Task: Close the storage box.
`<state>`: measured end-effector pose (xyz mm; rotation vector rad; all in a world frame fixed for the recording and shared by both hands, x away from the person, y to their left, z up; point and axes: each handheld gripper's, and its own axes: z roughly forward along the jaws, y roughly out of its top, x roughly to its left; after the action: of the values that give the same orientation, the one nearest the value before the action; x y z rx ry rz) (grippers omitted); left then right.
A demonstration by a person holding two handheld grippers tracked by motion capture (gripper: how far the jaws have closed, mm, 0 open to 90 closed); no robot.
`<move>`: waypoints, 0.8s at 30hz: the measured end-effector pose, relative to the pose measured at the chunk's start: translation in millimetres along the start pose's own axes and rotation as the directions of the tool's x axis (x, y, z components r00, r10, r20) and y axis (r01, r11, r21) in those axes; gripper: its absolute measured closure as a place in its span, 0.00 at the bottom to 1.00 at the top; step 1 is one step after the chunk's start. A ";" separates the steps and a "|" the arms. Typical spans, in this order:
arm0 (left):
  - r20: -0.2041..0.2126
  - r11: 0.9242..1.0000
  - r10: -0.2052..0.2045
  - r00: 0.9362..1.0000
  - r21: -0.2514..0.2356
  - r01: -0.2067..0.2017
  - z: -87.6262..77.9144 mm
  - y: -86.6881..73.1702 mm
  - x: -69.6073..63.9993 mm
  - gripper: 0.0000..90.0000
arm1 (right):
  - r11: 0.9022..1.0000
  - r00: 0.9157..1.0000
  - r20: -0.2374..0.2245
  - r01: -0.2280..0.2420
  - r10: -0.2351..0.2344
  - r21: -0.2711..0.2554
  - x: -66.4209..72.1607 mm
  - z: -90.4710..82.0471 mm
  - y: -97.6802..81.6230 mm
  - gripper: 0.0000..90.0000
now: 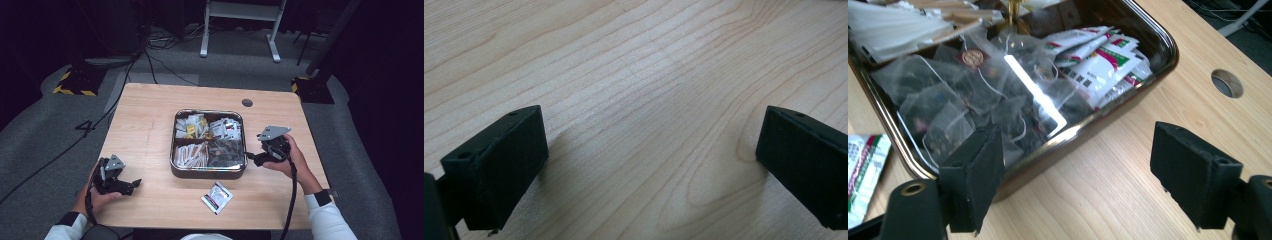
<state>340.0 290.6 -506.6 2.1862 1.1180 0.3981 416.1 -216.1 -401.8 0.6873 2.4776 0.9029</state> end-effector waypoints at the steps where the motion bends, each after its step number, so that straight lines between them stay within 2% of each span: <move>1: 0.000 1.000 0.000 1.000 0.000 0.000 0.0 0.0 0.0 0.01 | 1.000 1.000 0.001 -0.001 0.001 -0.001 -0.1 -0.9 -2.0 0.25; 18: 0.000 1.000 0.000 1.000 0.000 0.000 0.0 0.0 0.0 0.01 | 1.000 1.000 0.018 -0.010 0.009 0.024 3.8 -11.1 -37.7 0.24; 24: -0.001 1.000 -0.001 1.000 0.000 0.001 0.0 0.0 -0.1 0.01 | 0.999 0.999 0.027 -0.027 0.026 0.037 3.8 -14.0 -51.5 0.24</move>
<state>340.0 290.6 -506.6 2.1859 1.1191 0.3989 390.0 -254.9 -427.6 0.7423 2.4731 0.8531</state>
